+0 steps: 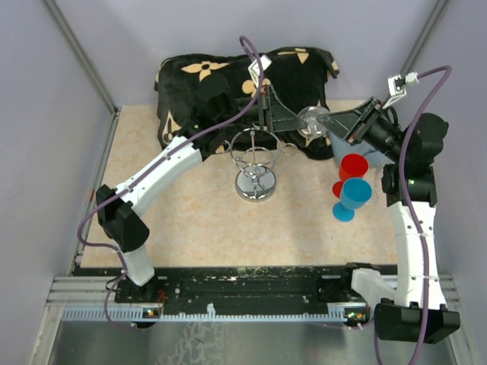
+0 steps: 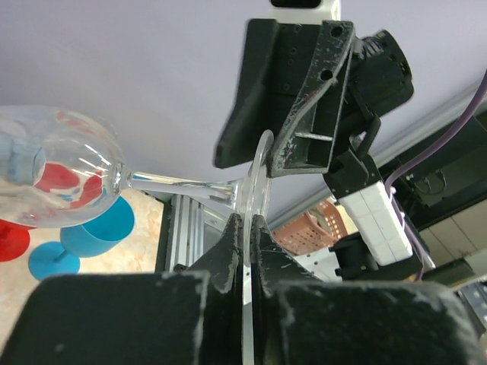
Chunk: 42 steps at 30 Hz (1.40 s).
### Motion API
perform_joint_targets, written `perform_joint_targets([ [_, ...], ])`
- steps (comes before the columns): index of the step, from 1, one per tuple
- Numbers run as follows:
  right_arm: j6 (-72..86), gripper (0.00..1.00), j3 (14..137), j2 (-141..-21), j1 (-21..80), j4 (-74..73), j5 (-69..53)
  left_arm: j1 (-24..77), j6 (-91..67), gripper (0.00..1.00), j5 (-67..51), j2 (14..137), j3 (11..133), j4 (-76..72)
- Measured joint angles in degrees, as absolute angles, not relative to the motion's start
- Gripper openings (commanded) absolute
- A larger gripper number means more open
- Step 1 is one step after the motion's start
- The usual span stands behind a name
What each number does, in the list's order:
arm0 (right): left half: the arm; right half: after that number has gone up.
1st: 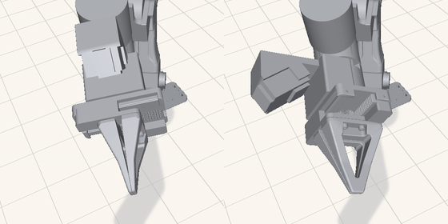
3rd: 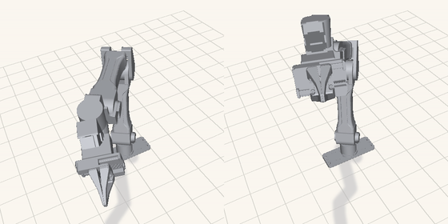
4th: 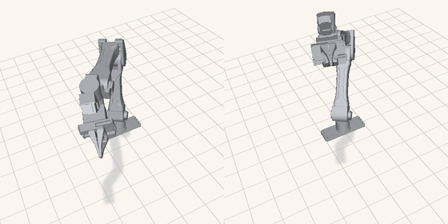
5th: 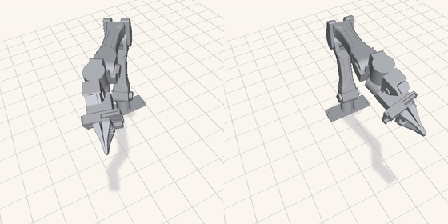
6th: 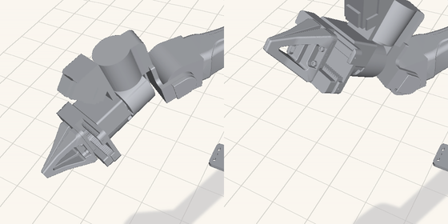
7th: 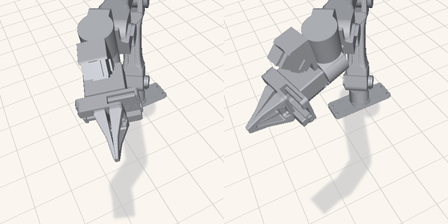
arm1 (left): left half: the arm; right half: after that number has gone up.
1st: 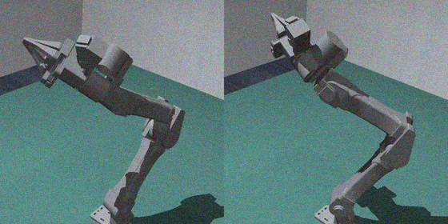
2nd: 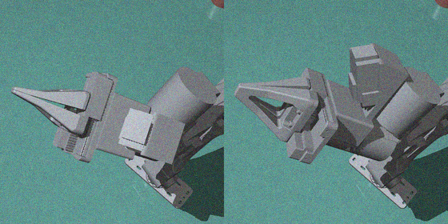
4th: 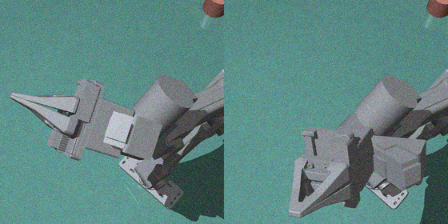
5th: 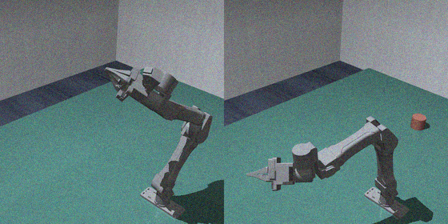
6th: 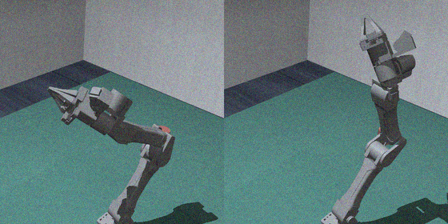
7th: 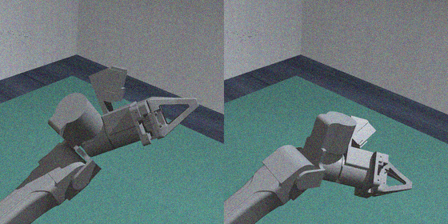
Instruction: Take the wine glass off the wine glass rack
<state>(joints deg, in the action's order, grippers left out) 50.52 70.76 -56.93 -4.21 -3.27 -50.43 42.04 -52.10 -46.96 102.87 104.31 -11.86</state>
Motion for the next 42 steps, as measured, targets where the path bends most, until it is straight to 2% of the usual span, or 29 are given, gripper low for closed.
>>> perform_joint_targets([
  [3,48.97,0.52,70.96,-56.42,-4.10,-5.32,-49.95,42.33,-52.31,0.00,-48.93,102.87,104.31,-13.45],
  [10,44.31,0.57,75.75,-56.12,-4.29,-14.35,-48.84,42.35,-53.82,0.00,-52.90,102.87,103.55,-18.41],
  [18,39.09,0.76,82.83,-55.22,-7.70,-23.51,-41.30,41.30,-59.92,0.00,-57.43,101.73,99.15,-25.80],
  [27,38.61,0.77,81.71,-55.24,-7.79,-26.28,-37.50,37.01,-63.31,0.00,-55.07,100.05,98.78,-25.67],
  [42,38.81,0.77,80.93,-54.76,-7.79,-27.94,-36.01,31.75,-70.39,0.00,-40.86,100.07,110.32,-5.34],
])
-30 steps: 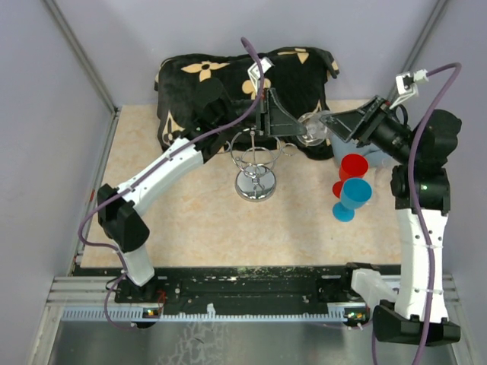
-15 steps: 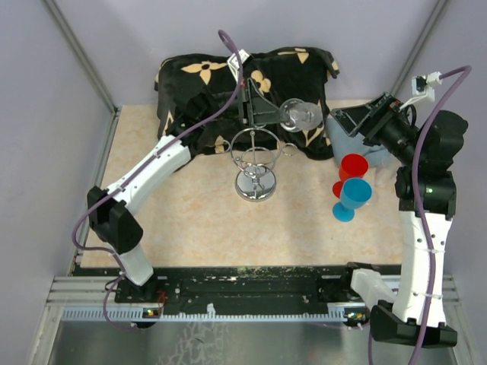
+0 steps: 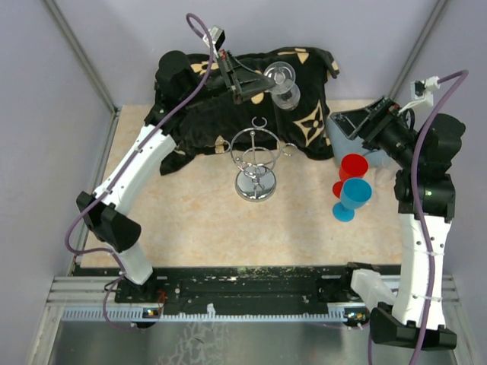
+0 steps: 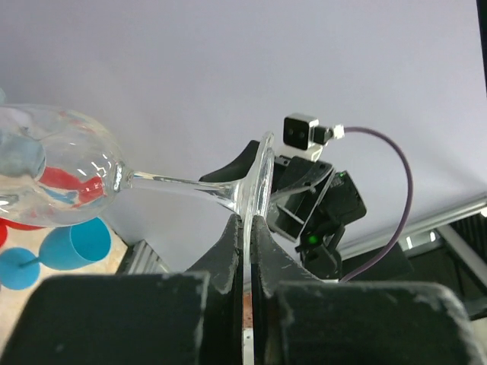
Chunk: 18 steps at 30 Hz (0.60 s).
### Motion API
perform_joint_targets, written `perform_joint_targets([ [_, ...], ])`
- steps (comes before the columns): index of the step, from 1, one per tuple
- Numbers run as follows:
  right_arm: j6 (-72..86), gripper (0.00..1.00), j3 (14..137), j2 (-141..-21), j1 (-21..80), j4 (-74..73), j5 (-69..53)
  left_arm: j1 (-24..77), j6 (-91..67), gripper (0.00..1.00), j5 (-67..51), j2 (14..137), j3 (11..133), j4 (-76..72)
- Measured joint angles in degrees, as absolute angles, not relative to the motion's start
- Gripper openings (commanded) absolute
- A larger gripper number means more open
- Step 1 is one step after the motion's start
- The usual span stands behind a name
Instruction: Take the wine glass off the wine glass rack
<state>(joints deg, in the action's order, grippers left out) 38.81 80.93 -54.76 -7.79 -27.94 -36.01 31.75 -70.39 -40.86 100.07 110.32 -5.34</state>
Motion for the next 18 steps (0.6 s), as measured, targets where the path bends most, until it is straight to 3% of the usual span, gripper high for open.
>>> perform_joint_targets([
  [10,38.68,0.77,79.13,-53.25,-7.79,-30.52,-35.70,31.70,-78.17,0.00,-39.92,100.14,105.97,-5.58],
  [18,38.57,0.77,79.22,-53.32,-7.79,-31.40,-35.53,31.81,-76.58,0.00,-50.78,103.22,103.18,-19.35],
])
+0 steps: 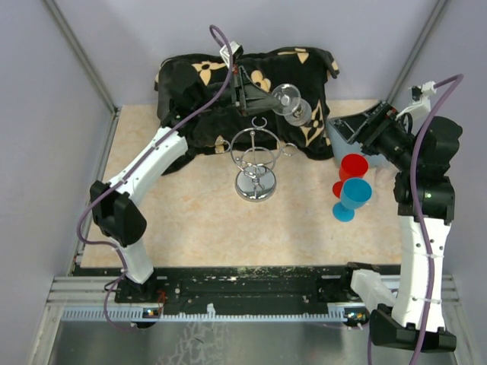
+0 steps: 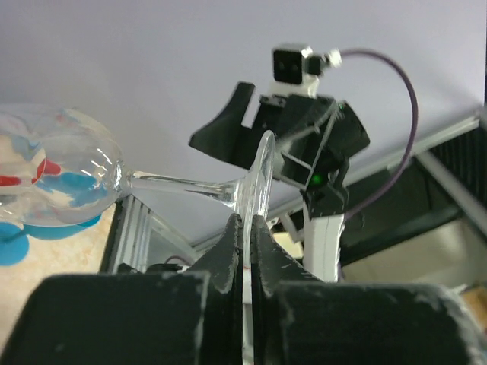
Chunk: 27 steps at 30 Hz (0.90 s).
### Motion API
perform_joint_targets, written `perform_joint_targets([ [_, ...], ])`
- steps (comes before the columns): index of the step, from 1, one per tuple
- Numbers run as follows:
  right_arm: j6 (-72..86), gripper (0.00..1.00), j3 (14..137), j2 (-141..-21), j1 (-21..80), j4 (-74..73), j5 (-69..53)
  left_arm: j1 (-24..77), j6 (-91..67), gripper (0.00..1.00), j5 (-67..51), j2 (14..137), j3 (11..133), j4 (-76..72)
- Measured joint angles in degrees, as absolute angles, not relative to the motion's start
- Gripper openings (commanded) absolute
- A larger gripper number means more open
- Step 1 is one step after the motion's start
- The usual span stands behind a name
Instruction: Take the wine glass off the wine glass rack
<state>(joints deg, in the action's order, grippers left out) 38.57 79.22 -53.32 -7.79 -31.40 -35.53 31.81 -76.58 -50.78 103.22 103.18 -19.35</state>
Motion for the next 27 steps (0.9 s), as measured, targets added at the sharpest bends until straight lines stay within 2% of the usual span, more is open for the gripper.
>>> perform_joint_targets([
  [5,38.59,0.77,81.58,-54.59,-7.79,-31.88,-35.03,32.49,-68.58,0.00,-59.33,103.37,103.26,-27.24],
  [9,38.65,0.77,85.10,-56.36,-7.79,-31.88,-34.92,34.11,-57.58,0.00,-64.14,103.02,103.46,-25.50],
  [14,38.74,0.78,89.89,-58.63,-7.79,-31.97,-34.94,38.70,-33.47,0.00,-65.63,102.83,108.51,-8.23],
  [20,37.93,0.78,96.55,-61.78,-7.79,-35.40,-33.95,45.06,-4.75,0.00,-61.95,99.42,111.72,10.81],
  [27,32.97,0.78,106.48,-67.79,-7.79,-44.07,-32.40,49.52,23.75,0.00,-55.22,94.59,109.89,23.77],
])
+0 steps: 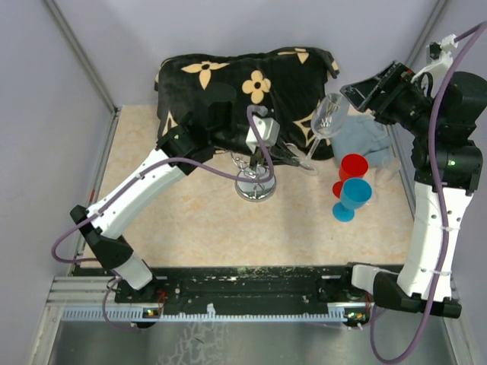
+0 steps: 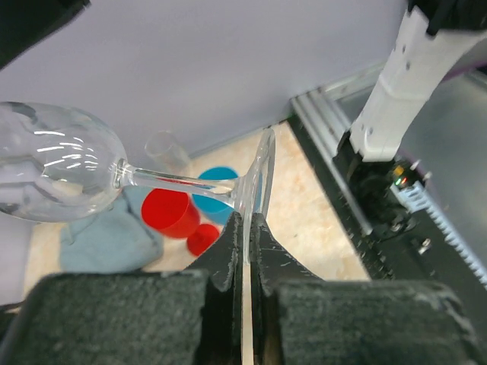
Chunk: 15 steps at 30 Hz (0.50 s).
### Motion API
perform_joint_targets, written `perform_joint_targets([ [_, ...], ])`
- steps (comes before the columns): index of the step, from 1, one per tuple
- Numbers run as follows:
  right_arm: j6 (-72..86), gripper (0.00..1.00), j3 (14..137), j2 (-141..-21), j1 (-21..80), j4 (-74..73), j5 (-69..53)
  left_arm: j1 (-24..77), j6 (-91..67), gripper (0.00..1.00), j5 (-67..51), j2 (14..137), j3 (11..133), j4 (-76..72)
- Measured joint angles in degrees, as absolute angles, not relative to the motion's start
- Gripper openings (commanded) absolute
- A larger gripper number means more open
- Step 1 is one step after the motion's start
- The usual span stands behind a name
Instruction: Take the wine glass off the wine glass rack
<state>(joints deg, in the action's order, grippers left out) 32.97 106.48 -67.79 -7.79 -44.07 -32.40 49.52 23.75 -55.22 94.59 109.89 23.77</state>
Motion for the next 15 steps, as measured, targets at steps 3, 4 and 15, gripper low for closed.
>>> perform_joint_targets([
  [3,30.52,0.78,110.19,-70.06,-7.79,-48.75,-32.23,50.96,33.41,0.00,-51.92,92.44,106.02,26.72],
  [4,29.74,0.78,111.20,-70.65,-7.79,-50.13,-32.21,51.53,36.60,0.00,-50.83,91.61,104.12,27.53],
  [15,22.52,0.76,114.13,-71.40,-7.79,-62.61,-33.91,56.64,60.18,0.00,-42.50,86.11,87.22,31.42],
])
